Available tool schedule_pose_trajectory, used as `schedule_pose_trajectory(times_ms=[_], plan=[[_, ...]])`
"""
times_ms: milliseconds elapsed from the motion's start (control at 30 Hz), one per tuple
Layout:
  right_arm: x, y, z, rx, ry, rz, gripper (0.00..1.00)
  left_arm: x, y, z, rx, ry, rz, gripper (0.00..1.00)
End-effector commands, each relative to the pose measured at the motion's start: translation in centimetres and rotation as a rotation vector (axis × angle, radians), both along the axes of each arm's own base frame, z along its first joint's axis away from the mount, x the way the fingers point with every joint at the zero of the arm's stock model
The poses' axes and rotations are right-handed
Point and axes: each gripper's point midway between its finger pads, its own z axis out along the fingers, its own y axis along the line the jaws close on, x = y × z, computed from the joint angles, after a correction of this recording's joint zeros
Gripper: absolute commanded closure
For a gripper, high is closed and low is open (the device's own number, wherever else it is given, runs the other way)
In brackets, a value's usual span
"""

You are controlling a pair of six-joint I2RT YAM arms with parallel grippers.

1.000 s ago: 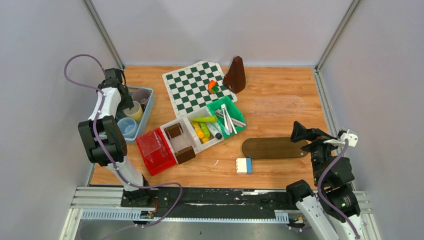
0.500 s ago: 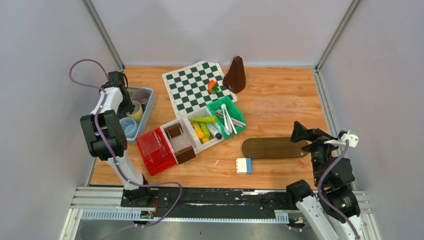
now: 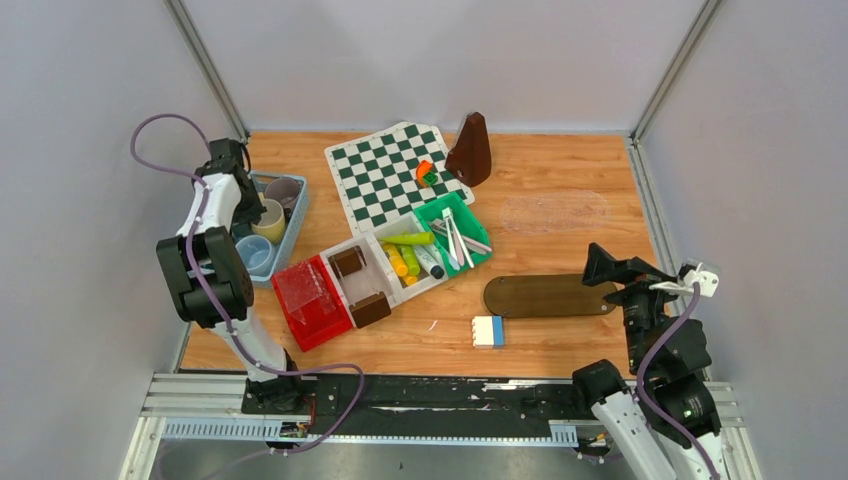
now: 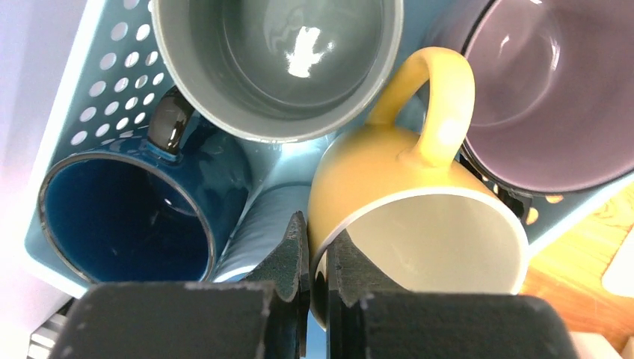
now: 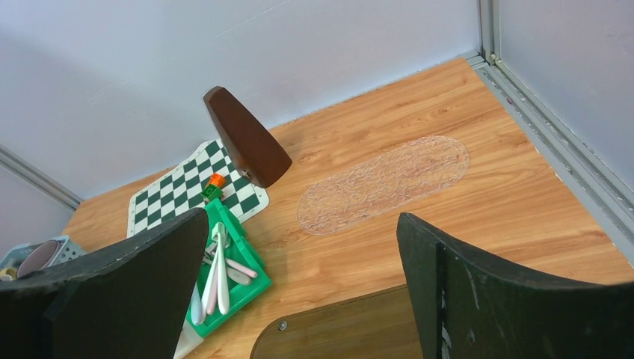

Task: Prepare toiletry sets of a toothbrush and toothpaste on the tray
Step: Pick up the cup from the storage box.

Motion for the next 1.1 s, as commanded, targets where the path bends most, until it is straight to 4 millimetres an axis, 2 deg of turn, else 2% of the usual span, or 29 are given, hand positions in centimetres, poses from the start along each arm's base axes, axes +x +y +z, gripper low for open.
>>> schedule_pose_trajectory(times_ms=[0, 133, 333, 500, 700, 767, 800, 900, 1067], plan=[[-0.1, 0.5, 0.8, -0.005, -0.043, 0.033, 0.0, 0.6, -0.8, 6.9, 0.02, -0.142, -0.087, 1.0], [-0.1, 0.6, 0.9, -0.006, -0.048, 0.038, 0.0, -0.2, -1.0, 9.4, 0.042, -0.186, -0.115, 1.0], [-0.1, 1.1, 1.0, -0.013, -0.056, 0.066, 0.0, -1.7, -1.5, 11.4, 0.055, -0.203, -0.143, 1.0], [-0.1, 1.7, 1.1, -0.018, -0.055, 0.1, 0.0, -2.4, -2.9, 13.3, 0.079, -0.214, -0.216, 1.0], [0.2, 3.7, 1.6, -0.093, -0.048, 0.21, 0.0, -2.2, -7.4, 16.0, 0.067, -0.266, -0.386, 1.0], [0.4, 4.5, 1.8, -0.155, -0.039, 0.253, 0.0, -2.2, -9.4, 16.7, 0.061, -0.282, -0.463, 1.0], [0.5, 5.3, 1.8, -0.202, -0.035, 0.297, 0.0, -2.2, -10.1, 17.2, 0.061, -0.295, -0.491, 1.0], [0.1, 9.2, 1.2, -0.359, -0.04, 0.536, 0.0, -2.2, -13.4, 17.8, 0.02, -0.322, -0.621, 1.0], [-0.3, 11.7, 2.5, -0.41, -0.054, 0.691, 0.0, -2.8, -18.4, 18.7, -0.027, -0.352, -0.811, 1.0]])
